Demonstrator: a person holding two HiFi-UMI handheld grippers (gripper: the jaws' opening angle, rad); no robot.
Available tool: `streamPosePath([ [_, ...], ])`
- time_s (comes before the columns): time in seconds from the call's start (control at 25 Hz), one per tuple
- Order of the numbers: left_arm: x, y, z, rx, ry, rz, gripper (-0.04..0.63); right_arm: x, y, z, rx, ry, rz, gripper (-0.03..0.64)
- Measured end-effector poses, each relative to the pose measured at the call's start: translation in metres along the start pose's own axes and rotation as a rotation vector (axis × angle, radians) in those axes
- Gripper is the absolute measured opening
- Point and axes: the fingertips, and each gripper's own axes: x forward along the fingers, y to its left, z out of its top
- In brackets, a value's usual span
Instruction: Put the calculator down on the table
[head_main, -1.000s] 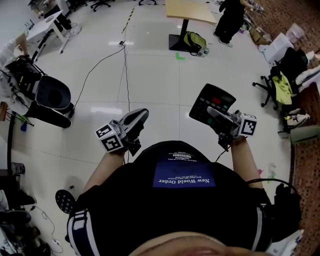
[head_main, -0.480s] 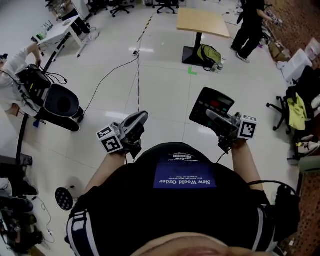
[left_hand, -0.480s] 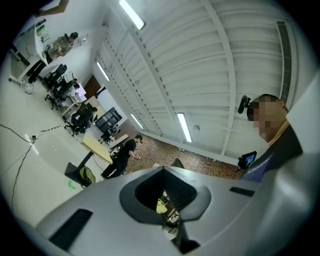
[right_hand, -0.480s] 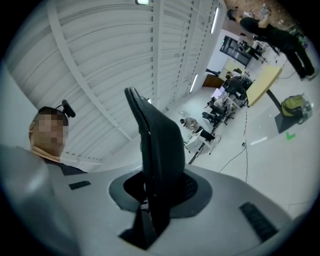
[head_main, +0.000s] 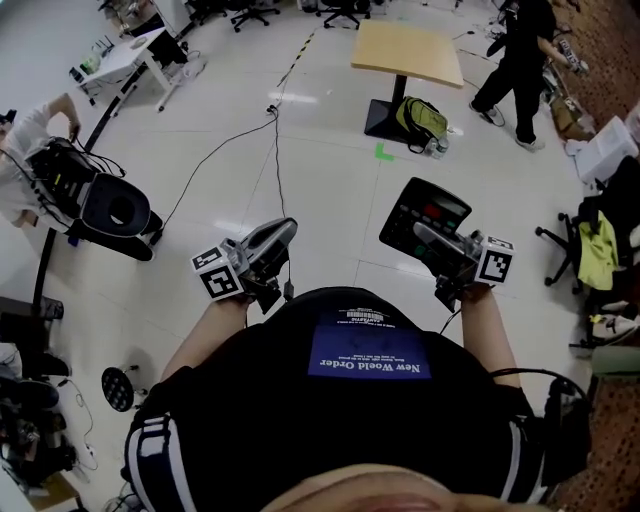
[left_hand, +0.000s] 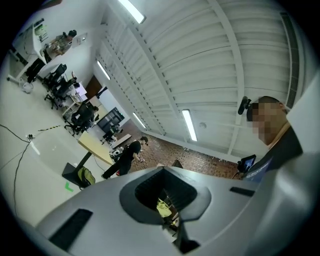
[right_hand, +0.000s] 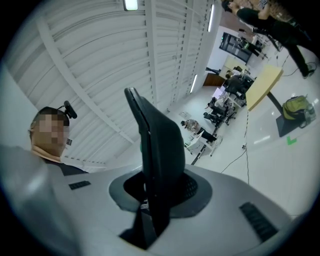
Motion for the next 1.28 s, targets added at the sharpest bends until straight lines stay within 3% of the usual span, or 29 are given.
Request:
streamPosePath([
  [0.32, 0.05, 0.051, 0.011, -0.041, 0.061, -0.092, 0.008, -0.002, -0.039, 0.021, -0.002, -0.044, -0.103, 0.071],
  [0.52, 0.086, 0.106, 0.051, -0.058, 0.075, -0.193, 0.008, 0.028, -0.064, 0.063, -0.047, -0.107, -0.171, 0.071],
  [0.76, 0.098, 0.18, 0.118, 0.009, 0.132, -0.246, 0.008, 0.095, -0.102, 0.101, -0.073, -0.16, -0.224, 0.071],
  [1.0, 0.107, 0.256, 0.162, 0.057, 0.143, -0.206, 0.008, 0.149, -0.145, 0.134, -0.06, -0.18, -0.235, 0.071],
  [1.16, 0.12, 0.29, 0.166, 0.095, 0.166, -0.147, 0.008, 0.165, -0.17, 0.16, -0.033, -0.166, -0.224, 0.071],
  [1.28, 0.135, 0.312, 0.169, 0.078, 0.166, -0.117, 0.008, 0.17, -0.198, 0.179, -0.018, -0.149, -0.208, 0.071],
])
